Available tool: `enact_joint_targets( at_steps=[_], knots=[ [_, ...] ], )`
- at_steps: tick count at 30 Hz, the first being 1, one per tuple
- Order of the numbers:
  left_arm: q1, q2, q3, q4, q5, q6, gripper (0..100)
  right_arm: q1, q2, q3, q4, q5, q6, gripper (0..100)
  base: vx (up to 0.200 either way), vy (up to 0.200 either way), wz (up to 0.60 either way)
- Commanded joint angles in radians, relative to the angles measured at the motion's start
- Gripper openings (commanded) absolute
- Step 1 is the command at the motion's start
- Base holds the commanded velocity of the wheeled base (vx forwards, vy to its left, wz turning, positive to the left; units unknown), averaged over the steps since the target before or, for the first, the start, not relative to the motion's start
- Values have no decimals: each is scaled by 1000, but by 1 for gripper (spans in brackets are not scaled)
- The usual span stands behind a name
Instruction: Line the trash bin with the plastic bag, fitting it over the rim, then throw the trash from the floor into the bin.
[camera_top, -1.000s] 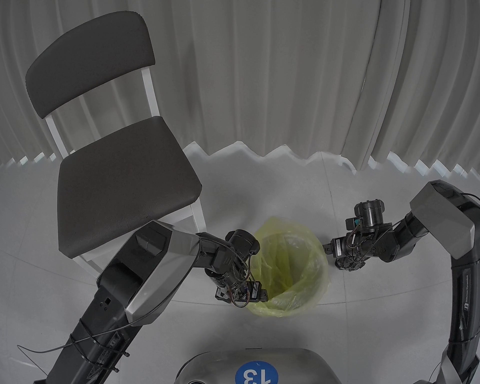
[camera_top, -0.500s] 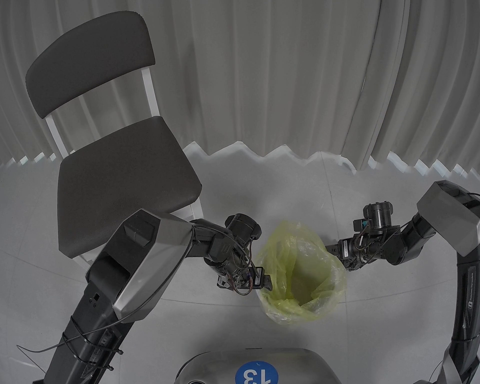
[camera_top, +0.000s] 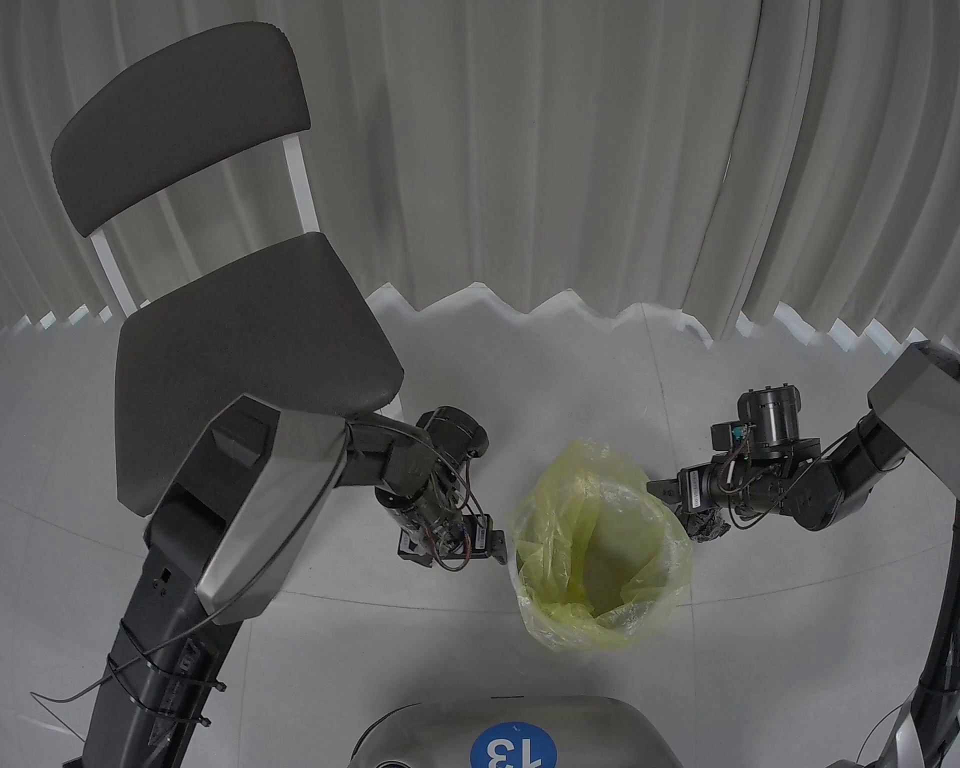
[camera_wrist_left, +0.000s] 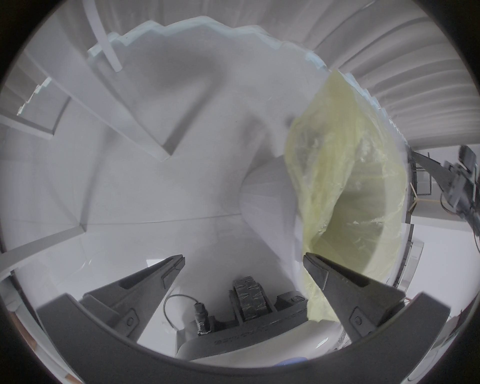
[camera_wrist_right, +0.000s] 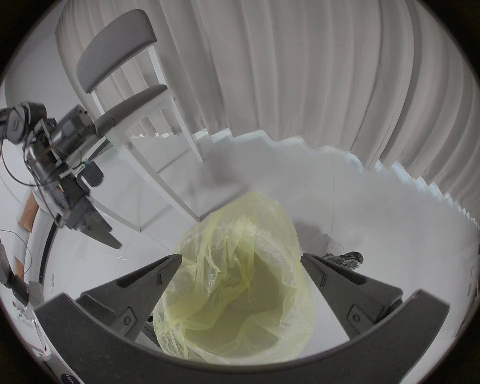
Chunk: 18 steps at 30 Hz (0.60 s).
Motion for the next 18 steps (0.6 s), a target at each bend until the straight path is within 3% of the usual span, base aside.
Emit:
enact_joint_targets(
  at_steps=[1, 7, 18],
  knots=[
    [48, -97, 0, 55, 0, -11, 100, 114, -85, 8, 24, -25, -1, 100, 0, 0, 0],
    [59, -207, 0, 235, -8, -10, 100, 211, -68, -23, 61, -60, -1, 100, 0, 0, 0],
    [-62, -460, 0, 471, -17, 75, 100, 234, -93, 32, 54, -60, 3, 100, 0, 0, 0]
  ],
)
